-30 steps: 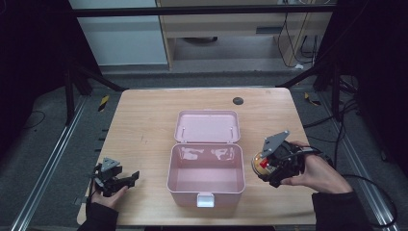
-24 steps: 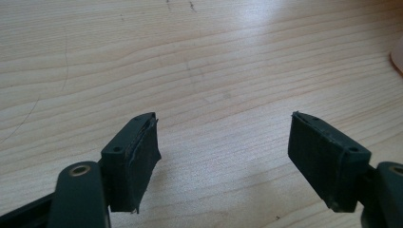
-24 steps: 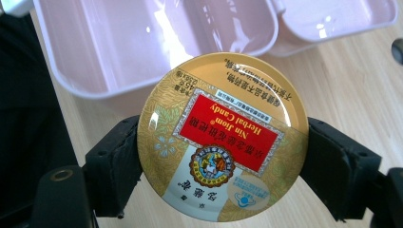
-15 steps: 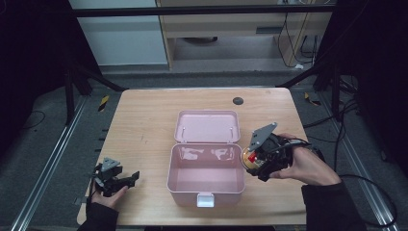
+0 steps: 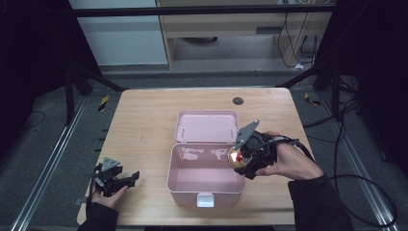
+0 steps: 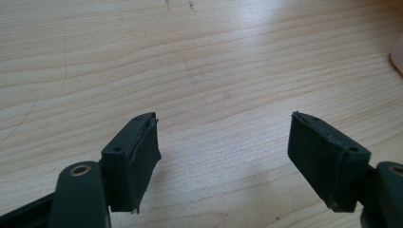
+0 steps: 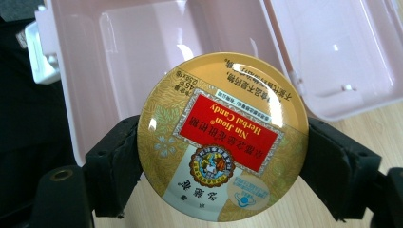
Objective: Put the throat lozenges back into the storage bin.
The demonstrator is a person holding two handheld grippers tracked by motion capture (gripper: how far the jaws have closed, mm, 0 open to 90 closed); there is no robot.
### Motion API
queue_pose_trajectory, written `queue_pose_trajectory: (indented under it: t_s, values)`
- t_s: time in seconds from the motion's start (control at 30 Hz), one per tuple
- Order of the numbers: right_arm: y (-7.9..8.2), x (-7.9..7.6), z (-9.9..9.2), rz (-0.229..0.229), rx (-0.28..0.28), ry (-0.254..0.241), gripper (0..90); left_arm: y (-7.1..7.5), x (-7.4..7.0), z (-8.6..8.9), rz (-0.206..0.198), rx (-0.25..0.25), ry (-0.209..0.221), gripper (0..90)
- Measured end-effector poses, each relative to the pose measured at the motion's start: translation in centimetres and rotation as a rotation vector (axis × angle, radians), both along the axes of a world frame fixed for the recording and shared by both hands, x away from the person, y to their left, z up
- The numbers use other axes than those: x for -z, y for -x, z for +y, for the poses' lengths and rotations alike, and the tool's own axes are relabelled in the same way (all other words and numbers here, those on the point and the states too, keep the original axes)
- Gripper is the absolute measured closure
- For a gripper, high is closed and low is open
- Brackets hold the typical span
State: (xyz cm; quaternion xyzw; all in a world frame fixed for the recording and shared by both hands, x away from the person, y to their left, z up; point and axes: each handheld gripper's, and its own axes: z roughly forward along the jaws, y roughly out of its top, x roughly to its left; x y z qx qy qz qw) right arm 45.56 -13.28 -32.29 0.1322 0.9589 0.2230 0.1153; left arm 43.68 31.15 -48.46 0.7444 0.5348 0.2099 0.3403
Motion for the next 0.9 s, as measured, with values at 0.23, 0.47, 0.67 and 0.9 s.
queue_pose_trajectory:
  t_s: [0.23,0.47,0.67,0.9]
  values:
    - [-0.4,0.5,1.6,0.006,-0.024,0.009,20.6,0.0,0.0,0.0,0.000,0.000,0.001,25.3]
    - [-0.5,1.3,2.6,0.013,-0.039,0.029,20.5,0.0,0.0,0.0,-0.002,0.000,0.003,25.3]
    - [-0.6,2.7,2.9,0.024,-0.044,0.046,20.6,0.0,0.0,0.0,-0.002,0.000,0.003,25.4]
    - [-0.5,3.7,3.2,0.033,-0.065,0.071,20.6,0.0,0.0,0.0,-0.003,0.000,0.002,25.4]
